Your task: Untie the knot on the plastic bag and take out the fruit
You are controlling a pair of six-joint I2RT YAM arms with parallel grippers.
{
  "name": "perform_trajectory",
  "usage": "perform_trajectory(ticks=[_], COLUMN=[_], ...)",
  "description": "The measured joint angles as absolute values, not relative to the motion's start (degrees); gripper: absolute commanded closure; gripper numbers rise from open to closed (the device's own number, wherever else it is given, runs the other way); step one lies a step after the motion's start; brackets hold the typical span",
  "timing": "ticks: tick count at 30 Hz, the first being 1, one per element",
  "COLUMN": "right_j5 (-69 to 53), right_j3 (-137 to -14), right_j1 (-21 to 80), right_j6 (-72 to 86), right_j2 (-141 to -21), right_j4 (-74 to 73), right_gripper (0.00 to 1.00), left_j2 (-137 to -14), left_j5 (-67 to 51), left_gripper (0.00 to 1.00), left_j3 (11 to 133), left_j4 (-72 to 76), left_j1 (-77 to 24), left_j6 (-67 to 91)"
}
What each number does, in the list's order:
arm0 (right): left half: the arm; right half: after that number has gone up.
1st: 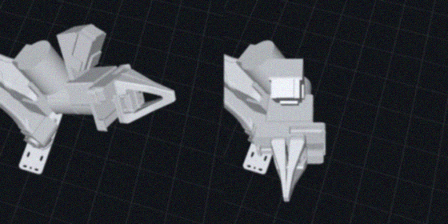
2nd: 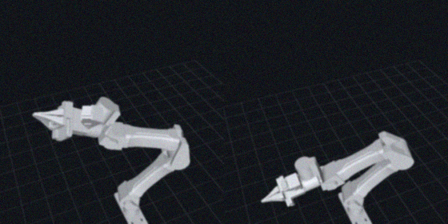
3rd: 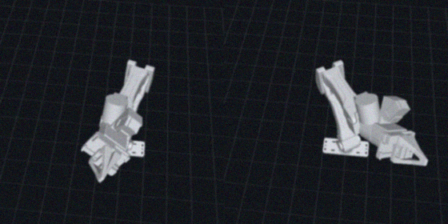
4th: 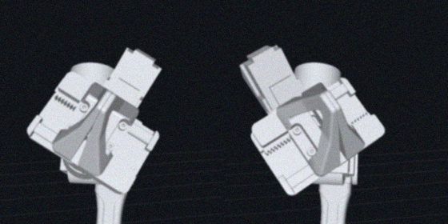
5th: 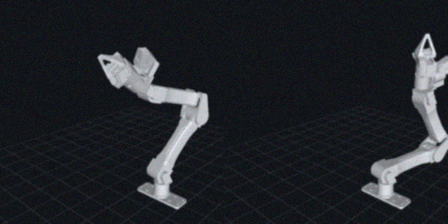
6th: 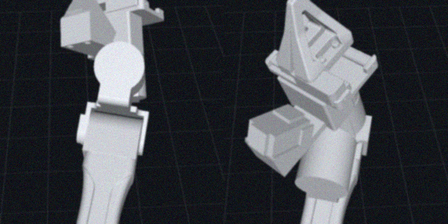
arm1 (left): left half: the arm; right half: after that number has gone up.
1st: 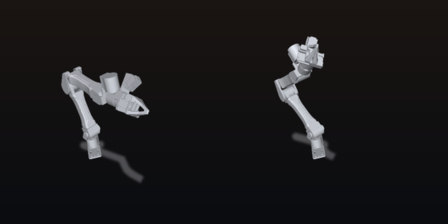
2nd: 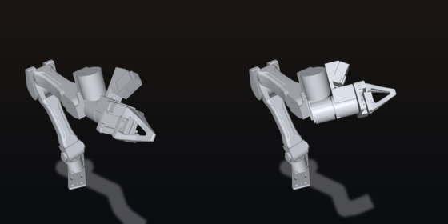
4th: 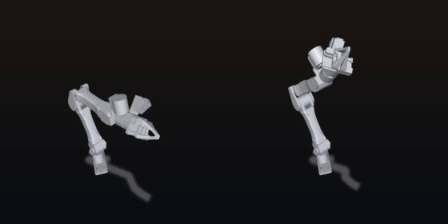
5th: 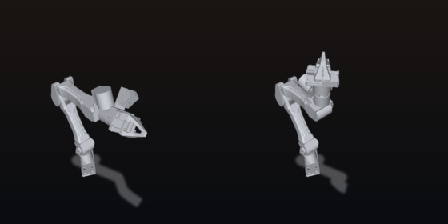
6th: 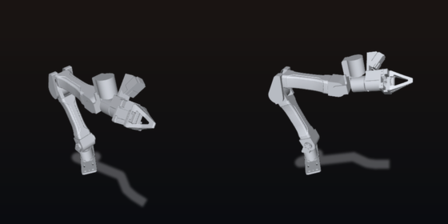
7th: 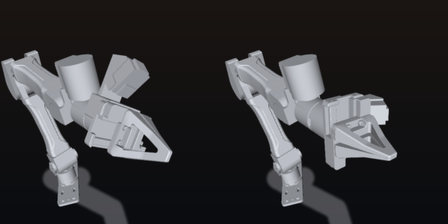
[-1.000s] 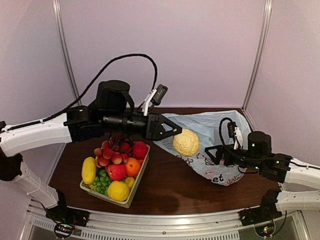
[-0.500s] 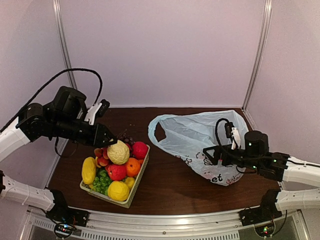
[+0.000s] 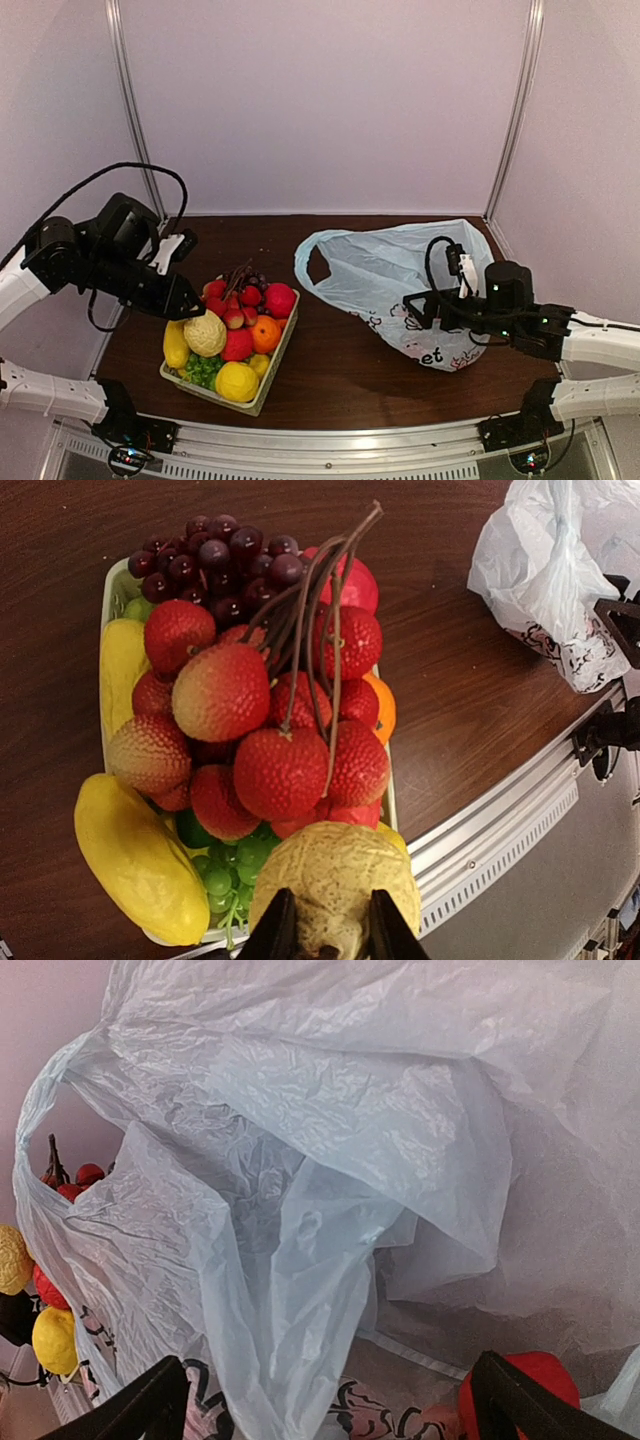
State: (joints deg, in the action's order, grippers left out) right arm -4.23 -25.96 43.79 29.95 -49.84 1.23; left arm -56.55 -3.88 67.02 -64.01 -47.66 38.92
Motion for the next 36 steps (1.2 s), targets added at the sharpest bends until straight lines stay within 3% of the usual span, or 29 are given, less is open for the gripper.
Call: perform_trajectory(ticks=[14, 36], right_j5=[-4.29, -4.21], right_j3=[-25.96, -25.96], right_j1=[43.79, 43.79], right_j6=[29.95, 29.85], right_j2=[-51.77, -49.06], right_j4=[2.46, 1.43], right_gripper=[0.01, 0.01], left_j2=[-53.23, -51.48], left_j5=[1.98, 8.75], left_gripper=[0.77, 0.78], left_j3=[65.56, 59.48], left_j4=[-71.99, -64.40], left_j1=[-47.66, -47.66], left_j6=[41.25, 42.09])
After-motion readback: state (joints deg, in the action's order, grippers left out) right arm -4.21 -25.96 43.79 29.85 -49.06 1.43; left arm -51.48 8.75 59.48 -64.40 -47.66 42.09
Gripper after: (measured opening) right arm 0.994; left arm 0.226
